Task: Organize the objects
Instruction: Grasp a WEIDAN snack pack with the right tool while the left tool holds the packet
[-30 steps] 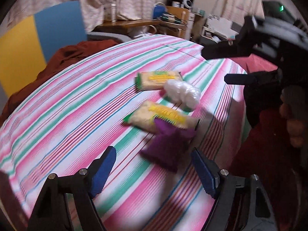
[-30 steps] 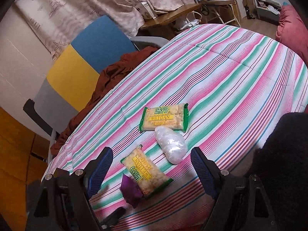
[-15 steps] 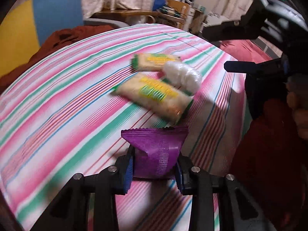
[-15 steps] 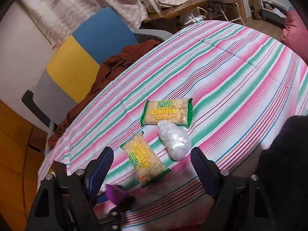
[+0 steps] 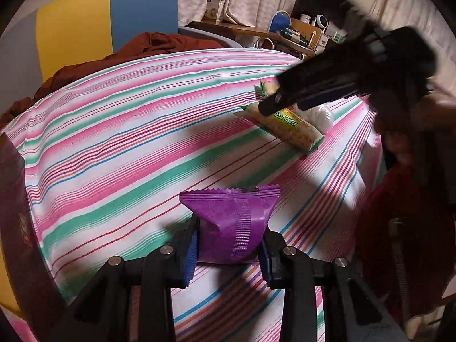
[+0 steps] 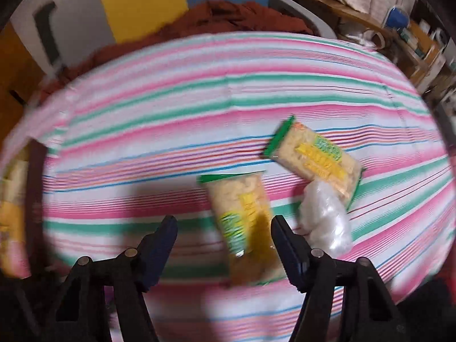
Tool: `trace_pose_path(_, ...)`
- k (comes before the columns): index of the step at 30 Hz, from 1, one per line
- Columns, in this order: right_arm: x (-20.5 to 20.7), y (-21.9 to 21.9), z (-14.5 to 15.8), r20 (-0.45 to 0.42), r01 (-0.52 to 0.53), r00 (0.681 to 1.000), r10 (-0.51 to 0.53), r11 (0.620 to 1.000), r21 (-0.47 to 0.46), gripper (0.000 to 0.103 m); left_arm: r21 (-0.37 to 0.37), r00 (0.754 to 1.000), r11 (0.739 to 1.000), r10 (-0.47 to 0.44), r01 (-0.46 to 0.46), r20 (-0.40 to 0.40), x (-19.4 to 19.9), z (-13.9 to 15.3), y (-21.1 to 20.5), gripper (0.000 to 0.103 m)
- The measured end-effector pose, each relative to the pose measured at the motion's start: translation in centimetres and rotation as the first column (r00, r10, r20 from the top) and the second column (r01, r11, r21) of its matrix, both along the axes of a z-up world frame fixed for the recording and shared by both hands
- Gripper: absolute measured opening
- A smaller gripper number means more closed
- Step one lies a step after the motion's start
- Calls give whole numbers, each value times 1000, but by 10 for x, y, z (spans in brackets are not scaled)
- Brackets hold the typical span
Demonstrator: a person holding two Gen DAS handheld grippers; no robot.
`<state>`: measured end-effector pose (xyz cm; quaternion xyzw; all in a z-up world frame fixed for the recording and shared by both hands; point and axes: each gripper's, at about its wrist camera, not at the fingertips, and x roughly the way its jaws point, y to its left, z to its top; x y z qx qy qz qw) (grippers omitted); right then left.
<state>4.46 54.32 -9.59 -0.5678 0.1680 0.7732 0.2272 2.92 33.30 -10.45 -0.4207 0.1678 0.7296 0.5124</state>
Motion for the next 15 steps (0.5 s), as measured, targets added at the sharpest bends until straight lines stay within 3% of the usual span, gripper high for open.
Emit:
trace_pose_path(4,1,6,-21,52,32,998,-30,999,-24,68,24,1000,1000,14,-14,19,-1,-3,-3,37)
trace_pose_path(7,4,9,-22,30,40,999,-39,999,-34,66,29,1000,999,21,-21,14,-1,-2,-4,37)
trace_pose_path(10,7,8,-18,6,33,999,-33,999,-23,45,32,1000,999,23,-24,4,1,-2,-5,37)
trace_pose_path(13,8,4,-16,-21,-1,1000,0,999,-50,44,20,999,999,42,-42,-7,1,0,-5,36)
trace_pose_path(15,4,-8,-15,-53,-77,996,72,993,-88,44,11,998,998,58,-58,-23,1,4,-8,36)
